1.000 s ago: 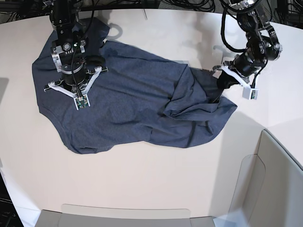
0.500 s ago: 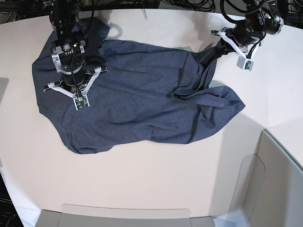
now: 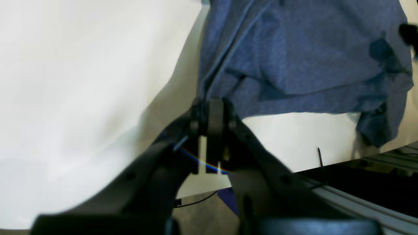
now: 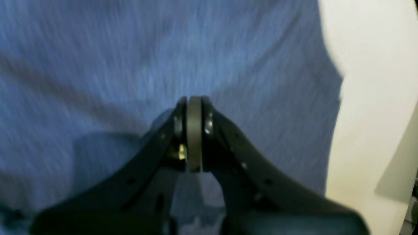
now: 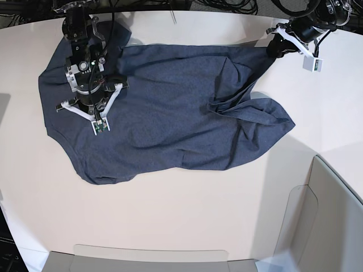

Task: Layout the t-shirt on the table in an organized manner, then fold the t-shirt properly
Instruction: 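Pull the shirt edge outward with the left gripper, right gripper sliding along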

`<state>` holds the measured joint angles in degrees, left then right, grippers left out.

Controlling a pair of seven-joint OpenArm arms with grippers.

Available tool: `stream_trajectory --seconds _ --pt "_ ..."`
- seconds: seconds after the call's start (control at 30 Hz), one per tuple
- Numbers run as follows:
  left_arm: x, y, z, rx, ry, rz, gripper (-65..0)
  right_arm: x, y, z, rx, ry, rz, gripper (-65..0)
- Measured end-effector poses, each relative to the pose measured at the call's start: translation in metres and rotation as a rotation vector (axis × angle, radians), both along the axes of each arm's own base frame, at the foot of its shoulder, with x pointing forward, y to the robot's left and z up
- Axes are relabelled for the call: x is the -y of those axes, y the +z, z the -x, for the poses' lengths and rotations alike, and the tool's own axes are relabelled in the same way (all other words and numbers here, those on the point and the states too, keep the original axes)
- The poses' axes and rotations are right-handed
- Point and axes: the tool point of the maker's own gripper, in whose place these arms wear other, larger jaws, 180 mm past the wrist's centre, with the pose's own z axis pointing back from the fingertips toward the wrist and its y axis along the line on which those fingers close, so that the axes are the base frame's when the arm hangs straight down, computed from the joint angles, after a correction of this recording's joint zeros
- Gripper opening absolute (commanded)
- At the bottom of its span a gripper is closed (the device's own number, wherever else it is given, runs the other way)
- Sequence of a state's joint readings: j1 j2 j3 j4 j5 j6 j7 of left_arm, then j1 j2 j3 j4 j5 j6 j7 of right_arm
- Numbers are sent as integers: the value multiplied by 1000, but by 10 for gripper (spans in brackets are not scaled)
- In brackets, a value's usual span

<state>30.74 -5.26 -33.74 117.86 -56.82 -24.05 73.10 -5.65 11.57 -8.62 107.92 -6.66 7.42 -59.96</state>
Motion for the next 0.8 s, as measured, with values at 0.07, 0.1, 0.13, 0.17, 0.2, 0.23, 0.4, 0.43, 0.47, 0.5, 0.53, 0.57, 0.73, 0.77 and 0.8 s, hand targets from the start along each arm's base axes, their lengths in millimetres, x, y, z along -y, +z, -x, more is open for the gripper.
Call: stream_trajectory --seconds 0.07,0.1,0.13,0.17,0.2,0.23,0.4,0.43,0.47,0.5,0.53,0.57,0.73,0.77,0.8 --pt "1 1 -1 4 0 3 -650 -13 19 -20 66 -1 -29 -650" --pt "1 1 -1 5 0 4 -650 -22 27 -28 94 13 -48 -650" --pt "1 1 -2 7 0 4 -650 -32 36 -36 120 32 -65 -650" --pt "1 1 -2 7 1 4 -650 -46 43 -42 139 52 -90 -650" --pt "1 1 -2 7 0 4 -650 -56 47 -49 153 68 -105 -650" --pt "1 1 -2 6 1 4 -650 -67 47 -54 152 83 -118 -650" --pt "0 1 -2 6 0 3 -650 -102 2 -69 11 122 -133 -650" --pt "0 1 -2 6 0 2 -650 -107 -10 -68 -31 126 -138 -650" --pt "0 1 -2 6 1 2 -650 -110 -22 -65 -67 124 -142 -650" --pt "-1 1 -1 5 2 -1 -650 -112 -29 -64 -84 125 -143 -650" --pt "-1 1 -1 5 2 -1 -650 -114 -32 -65 -74 131 -148 -650" --pt "-1 1 -1 4 2 -1 -650 -115 -33 -67 -58 137 -154 -650" --pt "-17 0 9 -15 48 -29 -650 -112 -48 -84 -61 140 -143 -650" --pt "-22 1 12 -18 60 -37 -650 -111 -48 -91 -52 141 -141 -650" --pt "-27 0 17 -29 75 -47 -650 -111 -50 -96 -50 140 -139 -650"
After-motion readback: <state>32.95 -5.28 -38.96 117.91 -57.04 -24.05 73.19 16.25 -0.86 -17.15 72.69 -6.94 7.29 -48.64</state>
